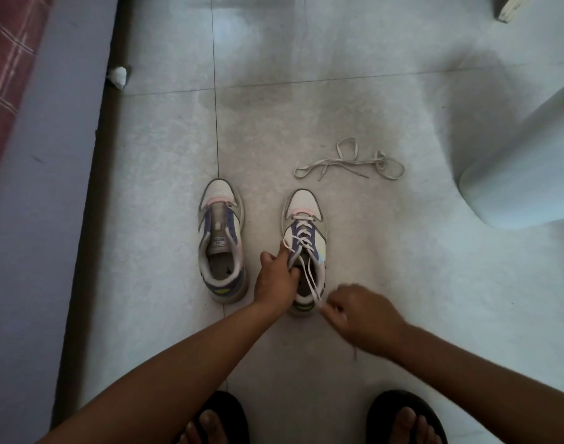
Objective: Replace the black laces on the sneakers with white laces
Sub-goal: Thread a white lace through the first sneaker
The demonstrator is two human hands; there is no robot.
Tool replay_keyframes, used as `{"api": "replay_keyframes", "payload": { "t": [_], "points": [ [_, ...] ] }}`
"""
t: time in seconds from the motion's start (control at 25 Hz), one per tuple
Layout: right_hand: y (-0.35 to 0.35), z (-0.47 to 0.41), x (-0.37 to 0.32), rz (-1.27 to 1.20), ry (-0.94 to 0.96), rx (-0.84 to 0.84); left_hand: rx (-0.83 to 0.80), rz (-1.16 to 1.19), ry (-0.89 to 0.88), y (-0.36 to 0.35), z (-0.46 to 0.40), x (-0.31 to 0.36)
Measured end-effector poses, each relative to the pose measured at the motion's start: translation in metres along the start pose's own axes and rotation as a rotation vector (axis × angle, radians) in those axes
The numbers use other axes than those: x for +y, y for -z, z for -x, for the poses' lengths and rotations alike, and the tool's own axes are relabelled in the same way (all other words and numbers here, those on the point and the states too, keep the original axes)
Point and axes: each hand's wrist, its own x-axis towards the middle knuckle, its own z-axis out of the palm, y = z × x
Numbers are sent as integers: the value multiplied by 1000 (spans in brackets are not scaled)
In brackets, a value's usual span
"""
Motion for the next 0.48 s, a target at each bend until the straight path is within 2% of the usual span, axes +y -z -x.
{"api": "replay_keyframes", "payload": {
  "t": [0.08, 0.16, 0.24, 0.48],
  "points": [
    [9, -30, 12, -146, -66, 158, -4, -5, -8, 1, 0, 1],
    [15, -60, 17, -322, -88, 186, -10, -14, -13, 2, 1, 2],
    [18, -82, 18, -422, -127, 131, -13, -23, -19, 2, 2, 2],
    [31, -105, 18, -485, -139, -47, -19, -21, -16, 3, 2, 3]
  ]
}}
